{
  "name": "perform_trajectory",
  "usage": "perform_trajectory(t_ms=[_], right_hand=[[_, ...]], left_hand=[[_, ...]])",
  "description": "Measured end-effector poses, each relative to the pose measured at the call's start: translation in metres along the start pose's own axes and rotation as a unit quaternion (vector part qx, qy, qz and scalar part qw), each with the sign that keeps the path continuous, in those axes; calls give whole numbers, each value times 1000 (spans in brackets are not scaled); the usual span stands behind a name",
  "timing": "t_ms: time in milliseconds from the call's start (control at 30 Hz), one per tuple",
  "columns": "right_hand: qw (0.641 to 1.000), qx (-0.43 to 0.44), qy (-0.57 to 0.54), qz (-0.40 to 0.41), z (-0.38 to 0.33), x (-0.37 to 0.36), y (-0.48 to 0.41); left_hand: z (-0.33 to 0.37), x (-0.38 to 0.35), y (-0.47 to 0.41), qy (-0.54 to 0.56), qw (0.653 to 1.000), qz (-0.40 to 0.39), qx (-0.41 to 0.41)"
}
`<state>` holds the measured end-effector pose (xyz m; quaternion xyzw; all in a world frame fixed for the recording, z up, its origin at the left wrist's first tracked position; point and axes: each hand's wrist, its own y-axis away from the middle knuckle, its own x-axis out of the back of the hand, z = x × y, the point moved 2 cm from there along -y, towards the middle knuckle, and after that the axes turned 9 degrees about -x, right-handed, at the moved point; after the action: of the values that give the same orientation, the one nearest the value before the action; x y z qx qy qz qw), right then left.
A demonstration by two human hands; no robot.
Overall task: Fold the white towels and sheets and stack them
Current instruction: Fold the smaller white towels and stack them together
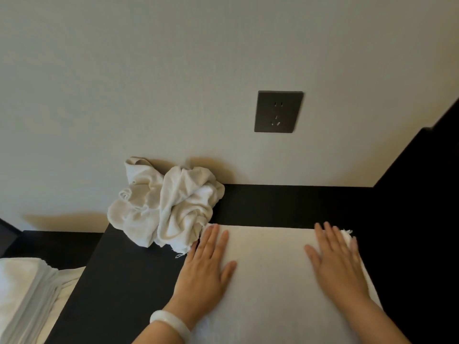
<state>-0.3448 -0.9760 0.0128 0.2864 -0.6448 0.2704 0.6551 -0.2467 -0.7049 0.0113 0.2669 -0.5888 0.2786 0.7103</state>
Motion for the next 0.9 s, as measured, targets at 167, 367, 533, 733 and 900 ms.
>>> perform_trajectory(t_ms=[167,367,533,733,900], right_hand=[[995,89,-33,1,-13,4,10],[1000,4,-7,-25,36,5,-19],[998,44,-30,45,3,17,-7],[988,145,-49,-24,-18,-11,23],[1000,-13,15,-21,27,5,-3]], left_hand=[[28,18,-15,-44,999,10,-15],[19,-2,-17,-35,999,-10,-15],[40,10,-18,-33,999,-2,-12],[55,-2,-8,-22,997,2,-69],[20,4,-13,-46,999,-9,-8]])
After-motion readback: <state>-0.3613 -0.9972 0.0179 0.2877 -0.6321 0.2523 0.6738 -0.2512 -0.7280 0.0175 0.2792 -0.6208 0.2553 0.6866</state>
